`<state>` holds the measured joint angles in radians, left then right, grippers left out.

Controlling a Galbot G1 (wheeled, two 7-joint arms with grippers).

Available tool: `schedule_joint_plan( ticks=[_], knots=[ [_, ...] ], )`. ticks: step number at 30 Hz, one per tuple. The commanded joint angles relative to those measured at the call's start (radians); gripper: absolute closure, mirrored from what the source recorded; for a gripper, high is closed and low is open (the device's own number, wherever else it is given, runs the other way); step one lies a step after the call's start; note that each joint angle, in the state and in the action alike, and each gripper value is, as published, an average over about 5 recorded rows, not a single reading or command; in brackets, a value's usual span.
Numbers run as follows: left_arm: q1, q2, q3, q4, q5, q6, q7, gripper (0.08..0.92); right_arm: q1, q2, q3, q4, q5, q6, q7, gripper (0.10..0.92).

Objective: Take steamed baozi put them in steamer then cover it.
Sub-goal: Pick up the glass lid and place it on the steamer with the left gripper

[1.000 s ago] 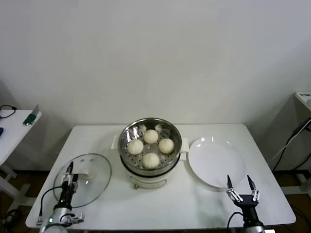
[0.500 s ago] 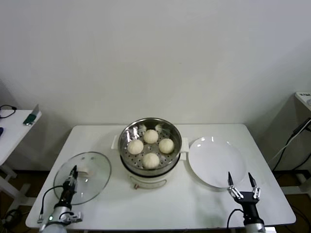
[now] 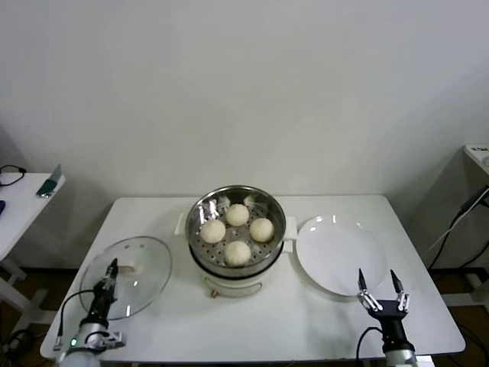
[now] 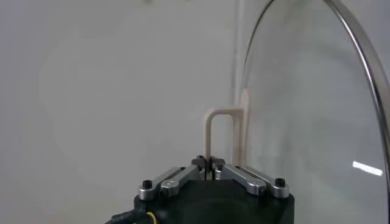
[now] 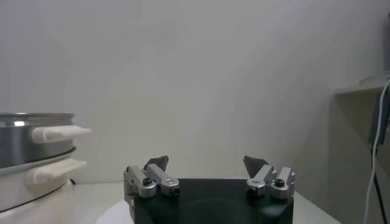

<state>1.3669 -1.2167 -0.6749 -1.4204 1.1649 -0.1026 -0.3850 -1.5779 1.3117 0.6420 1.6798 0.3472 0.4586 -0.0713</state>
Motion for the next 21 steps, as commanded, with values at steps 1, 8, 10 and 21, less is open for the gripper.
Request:
schedule_joint_plan(
  ticks=[1,8,10,21],
  knots=[
    [0.052,0.038,-0.028,-0.301,-0.181,0.085,0.148,0.865,0.0,0.001,0.001,0.0,-0.011,0.006,0.005,0.203],
    [0.092,0.122,-0.051,-0.585,-0.216,0.291,0.358,0.865,0.0,0.006,0.005,0.0,-0.023,0.014,0.018,0.203],
    [0.09,0.142,-0.038,-0.652,-0.201,0.366,0.413,0.865,0.0,0.008,0.005,0.0,-0.026,0.016,0.021,0.203],
    [-0.037,0.114,0.279,-0.793,0.078,0.653,0.603,0.865,0.02,0.02,-0.004,0.003,-0.061,0.02,0.042,0.203]
  ],
)
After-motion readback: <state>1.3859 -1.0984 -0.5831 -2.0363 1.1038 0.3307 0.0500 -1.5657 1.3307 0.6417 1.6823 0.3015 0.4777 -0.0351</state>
